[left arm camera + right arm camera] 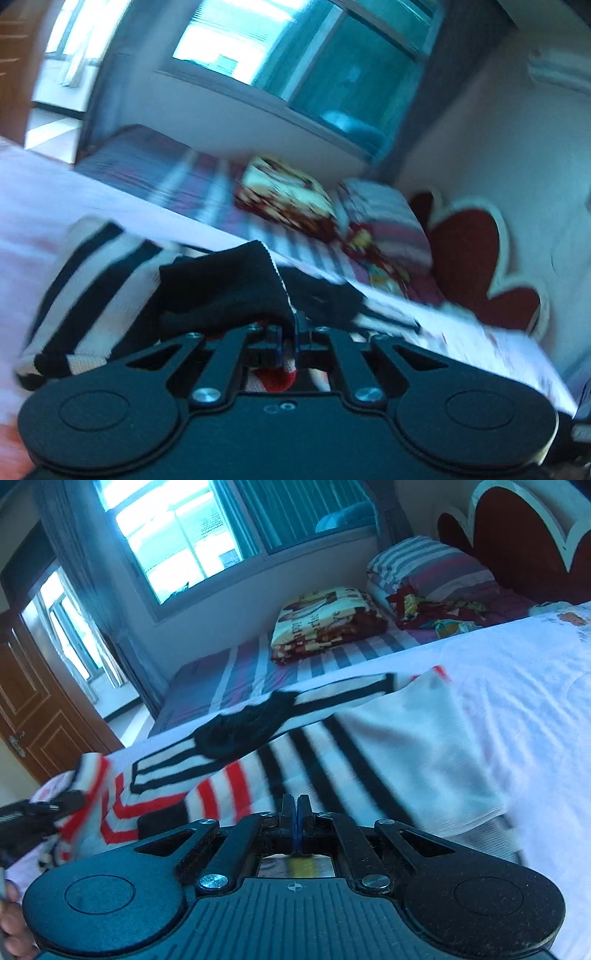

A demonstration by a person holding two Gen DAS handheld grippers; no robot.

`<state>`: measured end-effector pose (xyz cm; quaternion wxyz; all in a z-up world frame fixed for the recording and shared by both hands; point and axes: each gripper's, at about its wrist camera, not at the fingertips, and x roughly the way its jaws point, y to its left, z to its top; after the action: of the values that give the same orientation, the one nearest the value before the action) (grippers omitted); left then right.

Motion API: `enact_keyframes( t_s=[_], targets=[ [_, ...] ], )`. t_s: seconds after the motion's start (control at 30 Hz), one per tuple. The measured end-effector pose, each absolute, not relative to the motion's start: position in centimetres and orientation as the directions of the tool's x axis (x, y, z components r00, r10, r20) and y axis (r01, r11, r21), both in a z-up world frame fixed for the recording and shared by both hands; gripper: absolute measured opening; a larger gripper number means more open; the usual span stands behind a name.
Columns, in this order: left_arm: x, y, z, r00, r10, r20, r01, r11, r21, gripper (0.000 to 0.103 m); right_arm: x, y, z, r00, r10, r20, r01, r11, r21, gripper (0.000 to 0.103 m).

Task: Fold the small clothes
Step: 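Grasp the other black cuff with the left tool and fold it across the body, then release the sleeve on the body and open the left tool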

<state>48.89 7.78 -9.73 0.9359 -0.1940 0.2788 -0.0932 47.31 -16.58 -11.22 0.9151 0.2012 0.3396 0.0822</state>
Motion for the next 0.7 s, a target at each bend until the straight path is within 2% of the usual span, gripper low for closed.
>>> enact_keyframes(
  t_s=[0.23, 0.37, 0.4, 0.47, 0.53, 0.6, 0.7],
  targets=[
    [50.1, -2.2, -12.5, 0.747, -0.264, -0.610, 0.163, 0.963, -0.216, 0.006, 47.2, -23.0, -11.6, 0.763, 0.268, -0.589, 0.051, 0.883, 0.467, 0.000],
    [49.6, -6.9, -13.9, 0.728, -0.263, -0.633, 0.242, 0.963, -0.121, 0.039, 46.8, -25.4, -11.9, 0.760, 0.267, -0.593, 0.070, 0.873, 0.483, 0.000],
    [49.4, -7.9, -14.2, 0.720, -0.283, -0.634, 0.269, 0.956, -0.120, 0.044, 46.6, -25.9, -12.0, 0.760, 0.267, -0.593, 0.074, 0.870, 0.487, 0.000],
    [48.6, -9.2, -14.3, 0.708, -0.361, -0.607, 0.344, 0.927, -0.151, 0.065, 46.4, -26.6, -12.1, 0.761, 0.277, -0.587, 0.076, 0.860, 0.504, 0.000],
    [47.4, -9.9, -14.0, 0.709, -0.419, -0.568, 0.402, 0.901, -0.163, 0.066, 46.3, -26.9, -12.1, 0.760, 0.290, -0.582, 0.073, 0.851, 0.520, 0.000],
    [45.8, -8.5, -13.3, 0.733, -0.414, -0.540, 0.390, 0.906, -0.166, 0.066, 46.4, -26.7, -11.9, 0.758, 0.319, -0.568, 0.051, 0.840, 0.541, 0.000],
    [42.8, -3.4, -12.5, 0.801, -0.319, -0.507, 0.280, 0.947, -0.154, 0.066, 47.0, -25.4, -11.9, 0.739, 0.389, -0.550, 0.006, 0.813, 0.583, 0.000]
  ],
)
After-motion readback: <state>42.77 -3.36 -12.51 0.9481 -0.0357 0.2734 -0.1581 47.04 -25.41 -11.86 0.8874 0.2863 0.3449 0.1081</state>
